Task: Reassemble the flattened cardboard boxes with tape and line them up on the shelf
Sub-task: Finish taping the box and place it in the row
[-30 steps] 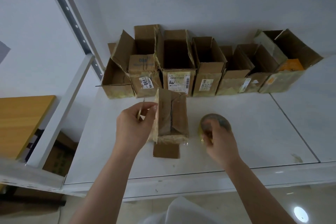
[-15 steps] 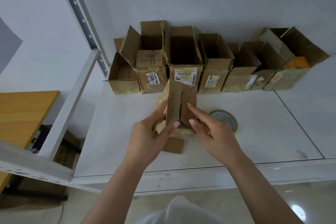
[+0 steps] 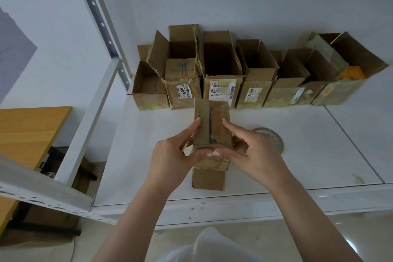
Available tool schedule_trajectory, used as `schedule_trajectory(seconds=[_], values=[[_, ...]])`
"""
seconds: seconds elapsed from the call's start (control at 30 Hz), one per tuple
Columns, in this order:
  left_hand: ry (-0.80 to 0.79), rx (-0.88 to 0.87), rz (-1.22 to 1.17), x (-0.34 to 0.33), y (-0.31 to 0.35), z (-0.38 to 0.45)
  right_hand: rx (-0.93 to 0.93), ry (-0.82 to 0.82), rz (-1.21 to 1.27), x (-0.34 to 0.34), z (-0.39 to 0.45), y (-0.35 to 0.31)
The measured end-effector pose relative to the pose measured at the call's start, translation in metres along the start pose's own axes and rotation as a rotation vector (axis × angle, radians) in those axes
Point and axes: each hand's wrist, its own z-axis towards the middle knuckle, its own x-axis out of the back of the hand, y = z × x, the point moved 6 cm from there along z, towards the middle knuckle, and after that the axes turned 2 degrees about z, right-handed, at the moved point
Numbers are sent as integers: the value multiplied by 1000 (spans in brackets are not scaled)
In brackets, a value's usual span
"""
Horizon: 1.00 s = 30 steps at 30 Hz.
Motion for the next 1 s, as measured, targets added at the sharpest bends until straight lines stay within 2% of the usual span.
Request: schedule_trajectory(seconds=[0.2, 0.37, 0.53, 0.67, 1.0], values=[[101, -94, 162, -4, 0, -2, -2, -18, -30, -7, -2, 6], [49, -92, 191, -7, -2, 0, -80, -74, -30, -16, -3, 12], [-39, -166, -83, -7, 6, -5, -112, -59, -31, -8, -1, 14], [133, 9, -370, 11, 1, 3, -160, -41, 135, 3, 1, 9], [154, -134, -268, 6, 27, 0, -193, -84, 272, 4, 3, -13]])
